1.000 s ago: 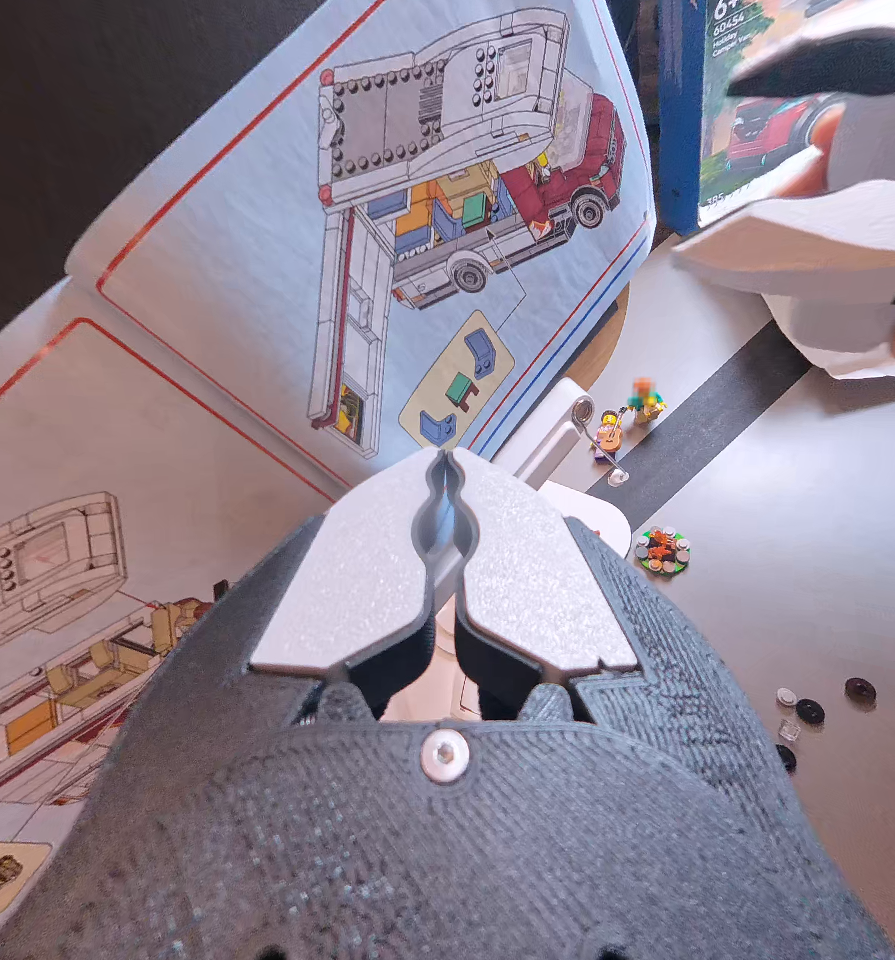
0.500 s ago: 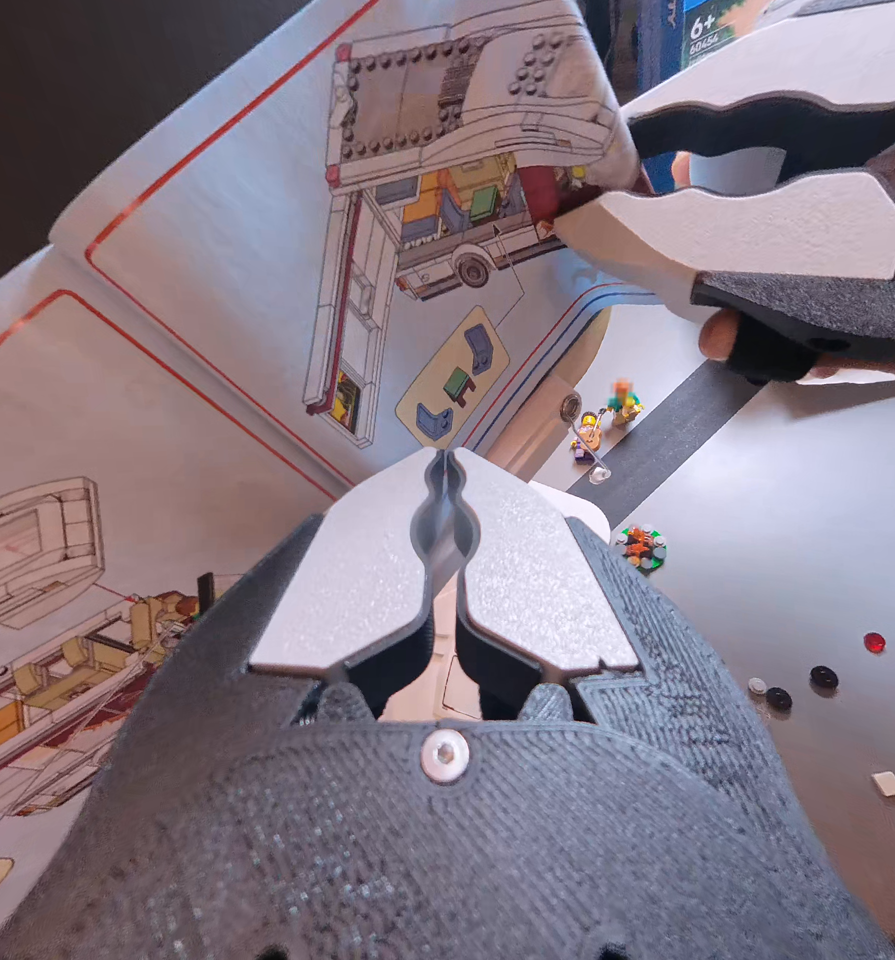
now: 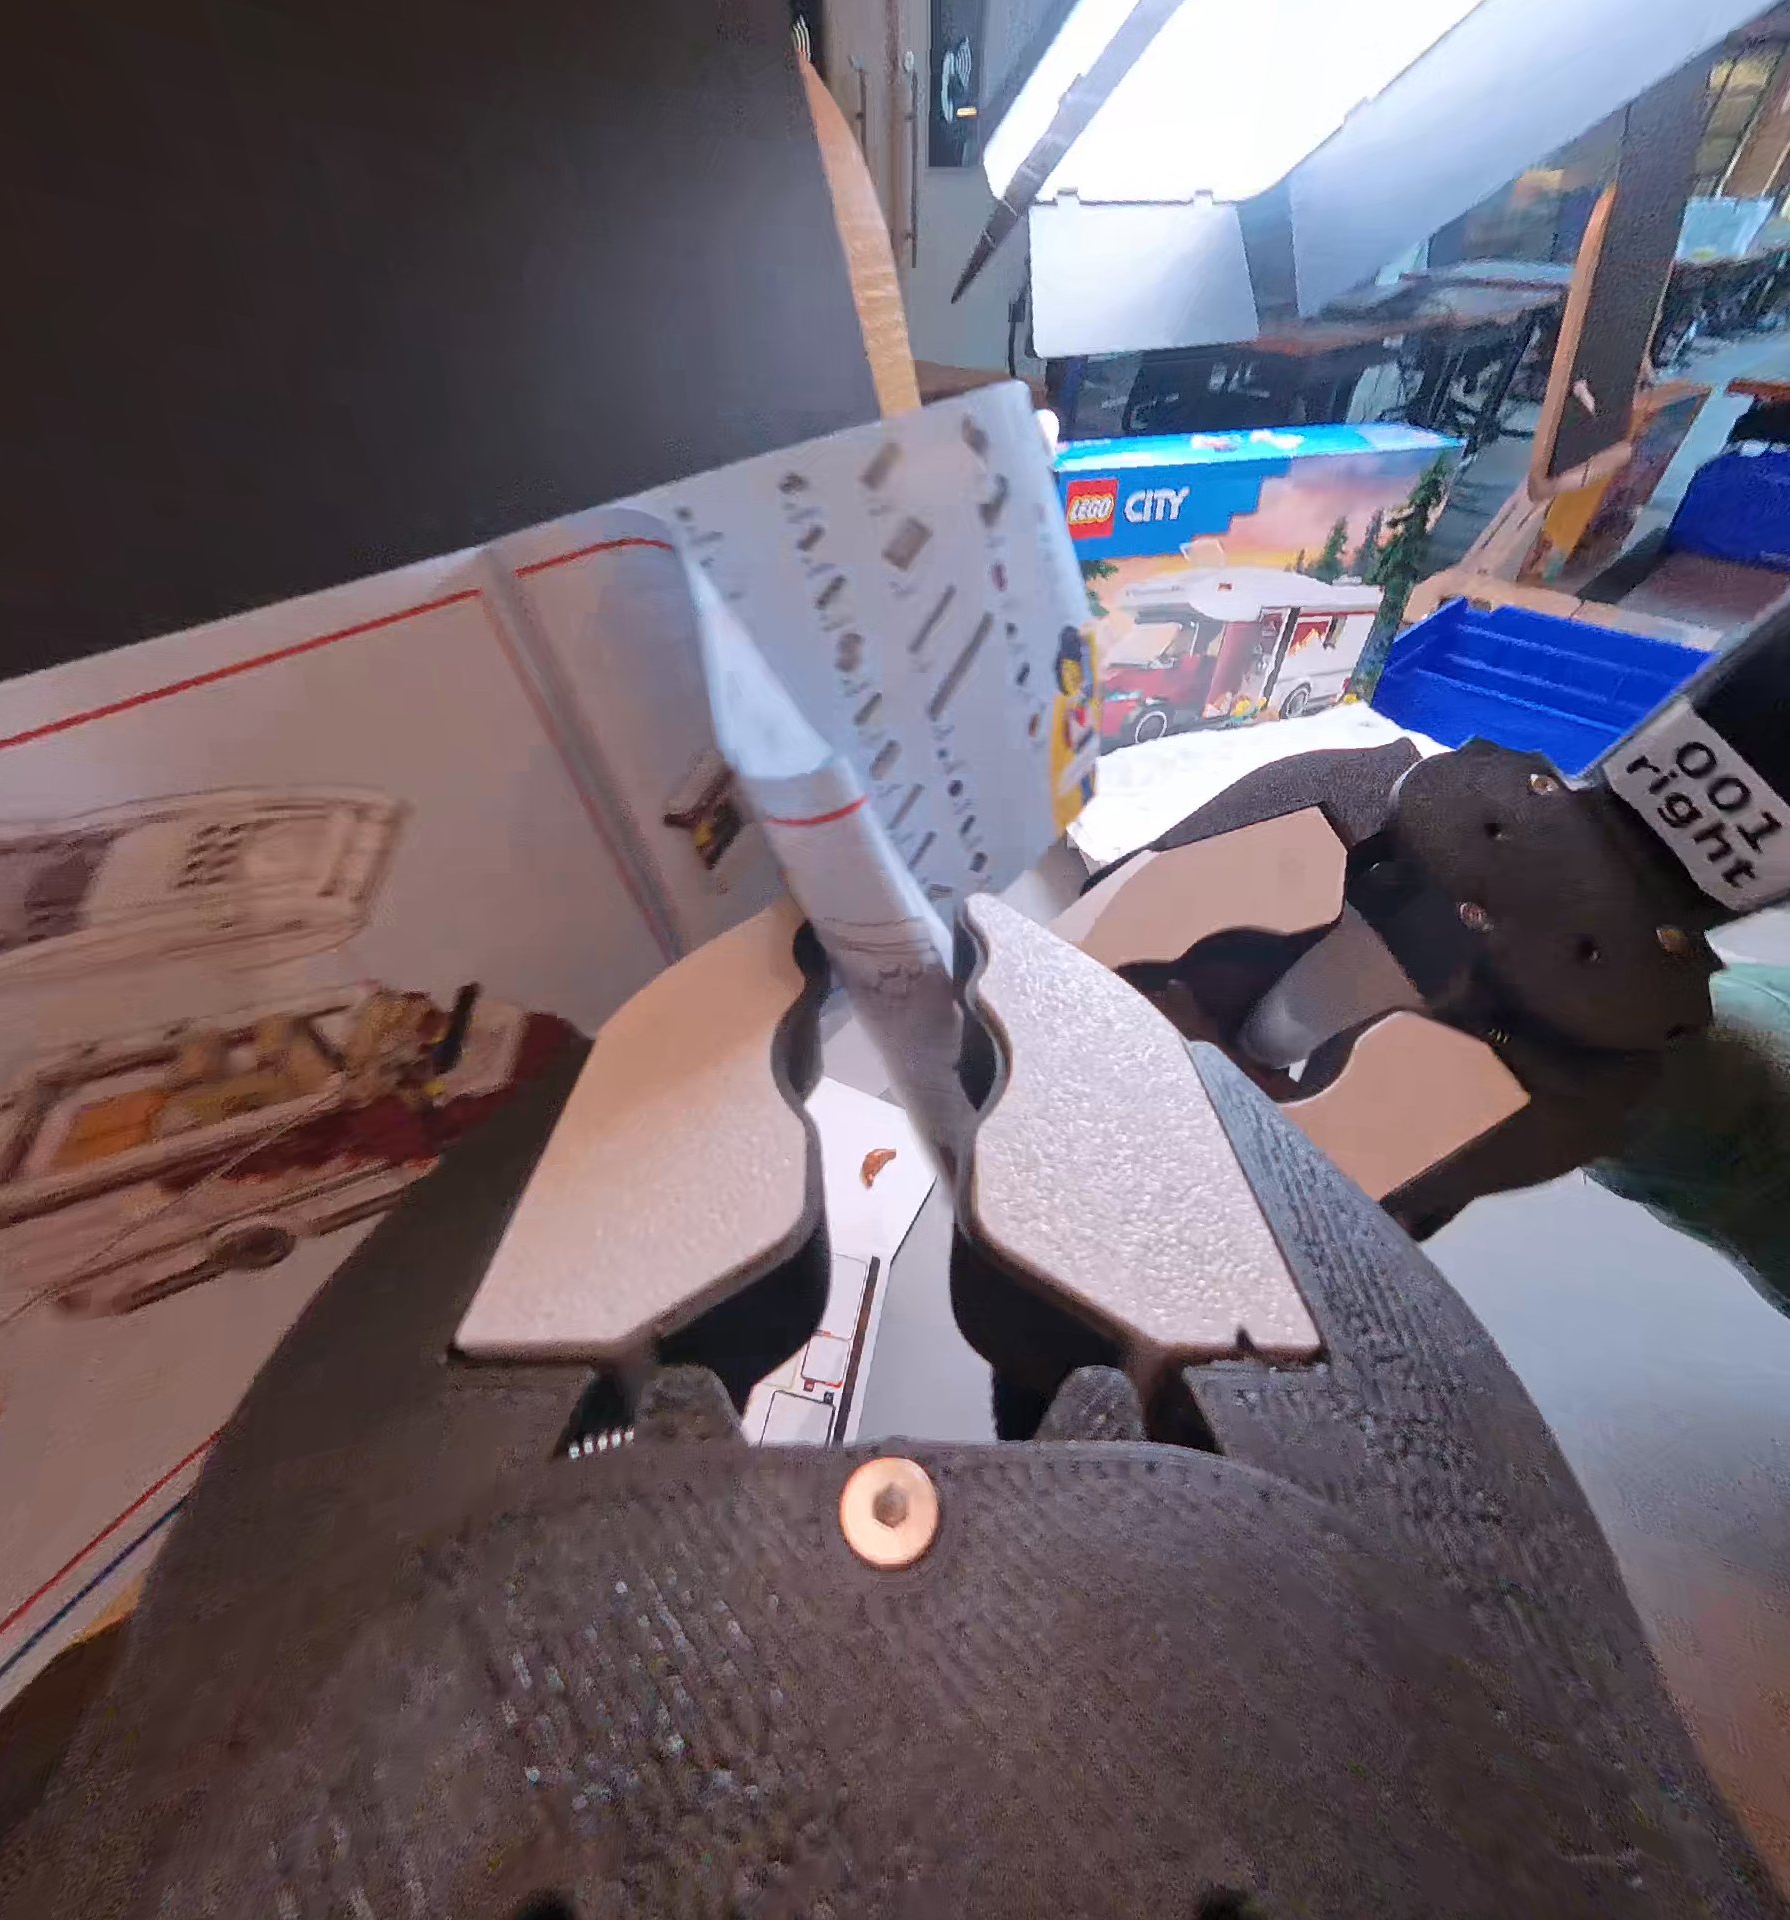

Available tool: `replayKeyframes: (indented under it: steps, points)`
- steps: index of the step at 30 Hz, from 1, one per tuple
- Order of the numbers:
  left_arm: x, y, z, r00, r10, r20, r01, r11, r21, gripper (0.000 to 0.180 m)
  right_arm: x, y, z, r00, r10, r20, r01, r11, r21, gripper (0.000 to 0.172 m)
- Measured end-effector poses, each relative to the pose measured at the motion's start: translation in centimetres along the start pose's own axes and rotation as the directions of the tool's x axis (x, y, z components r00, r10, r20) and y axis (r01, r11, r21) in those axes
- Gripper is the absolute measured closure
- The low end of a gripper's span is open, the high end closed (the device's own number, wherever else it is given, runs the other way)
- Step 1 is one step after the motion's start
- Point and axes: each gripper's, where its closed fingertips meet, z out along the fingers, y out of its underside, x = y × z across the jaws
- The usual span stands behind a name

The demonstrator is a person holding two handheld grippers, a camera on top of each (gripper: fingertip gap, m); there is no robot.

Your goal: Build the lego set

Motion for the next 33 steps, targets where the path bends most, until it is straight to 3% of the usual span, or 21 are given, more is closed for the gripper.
replayKeyframes:
  steps: [2,5,8,11,14,17,20,24,27,30,33]
  points:
    - [-1.3,-0.1,-1.8,0.999,-0.049,-0.017,0.049,0.998,0.026,0.161,0.4,-0.7,-0.4,0.996,0.080,0.026,-0.081,0.996,0.026,0.129]
    - [-3.6,0.1,-4.0,0.992,-0.123,-0.009,0.124,0.991,0.045,0.161,3.9,-1.3,-1.0,0.982,0.132,-0.131,-0.125,0.990,0.062,0.132]
    - [-5.2,0.6,-5.5,0.988,-0.154,-0.002,0.154,0.986,0.060,0.156,7.0,-0.5,-0.7,0.943,0.088,-0.320,-0.096,0.995,-0.009,0.131]
    - [-5.6,0.5,-6.6,0.960,-0.264,-0.088,0.273,0.956,0.109,0.154,7.2,-0.5,0.5,0.930,0.042,-0.365,-0.068,0.996,-0.058,0.128]
    - [-4.7,0.2,-7.2,0.903,-0.359,-0.236,0.395,0.910,0.128,0.152,5.8,-1.8,1.9,0.945,0.038,-0.326,-0.052,0.998,-0.035,0.124]
    - [-3.2,-0.1,-7.8,0.861,-0.370,-0.349,0.438,0.888,0.139,0.154,4.4,-3.3,2.2,0.961,0.070,-0.269,-0.064,0.997,0.032,0.123]
    - [-2.0,-0.4,-8.0,0.832,-0.369,-0.414,0.459,0.877,0.142,0.155,2.0,-5.2,1.7,0.977,0.201,-0.073,-0.187,0.970,0.157,0.136]
    - [-1.1,-1.2,-7.8,0.794,-0.381,-0.474,0.499,0.853,0.151,0.160,-1.0,-7.1,0.7,0.917,0.335,0.218,-0.380,0.900,0.215,0.143]
    - [0.0,-1.2,-7.0,0.792,-0.365,-0.489,0.484,0.864,0.139,0.162,-1.3,-7.8,0.7,0.890,0.377,0.258,-0.435,0.872,0.226,0.144]
    - [1.0,-1.4,-6.4,0.795,-0.339,-0.504,0.460,0.878,0.134,0.163,-0.1,-7.6,0.6,0.897,0.396,0.195,-0.435,0.870,0.233,0.172]
    - [0.6,-1.6,-6.5,0.809,-0.328,-0.488,0.447,0.882,0.147,0.164,0.5,-7.6,-0.6,0.858,0.444,0.260,-0.502,0.833,0.234,0.172]
